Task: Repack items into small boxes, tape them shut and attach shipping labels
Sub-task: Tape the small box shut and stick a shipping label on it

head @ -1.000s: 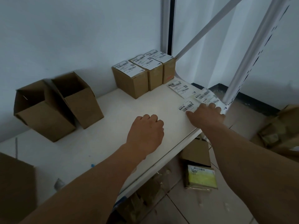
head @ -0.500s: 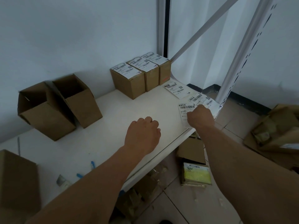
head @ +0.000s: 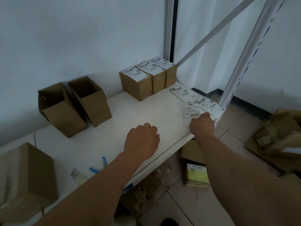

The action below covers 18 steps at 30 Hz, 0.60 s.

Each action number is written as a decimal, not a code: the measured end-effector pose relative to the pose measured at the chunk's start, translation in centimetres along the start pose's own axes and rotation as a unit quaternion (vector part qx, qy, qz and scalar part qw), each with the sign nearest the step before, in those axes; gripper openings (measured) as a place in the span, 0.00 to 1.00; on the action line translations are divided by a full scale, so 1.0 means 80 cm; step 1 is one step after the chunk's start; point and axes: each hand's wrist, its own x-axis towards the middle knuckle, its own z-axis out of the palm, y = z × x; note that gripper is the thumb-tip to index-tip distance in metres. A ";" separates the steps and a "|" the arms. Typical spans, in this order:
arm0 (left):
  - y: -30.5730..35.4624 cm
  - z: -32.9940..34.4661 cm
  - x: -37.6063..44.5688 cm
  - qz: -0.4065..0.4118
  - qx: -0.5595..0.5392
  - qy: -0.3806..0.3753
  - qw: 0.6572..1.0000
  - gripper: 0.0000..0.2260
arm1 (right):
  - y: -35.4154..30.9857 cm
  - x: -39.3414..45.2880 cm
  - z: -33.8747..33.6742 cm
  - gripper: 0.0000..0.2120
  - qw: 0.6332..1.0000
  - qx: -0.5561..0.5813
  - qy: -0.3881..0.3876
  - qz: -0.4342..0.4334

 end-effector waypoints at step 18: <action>-0.193 -0.137 -0.200 -0.249 -0.180 0.159 0.938 0.13 | -0.131 -0.314 0.054 0.13 0.931 0.180 -0.289 -0.129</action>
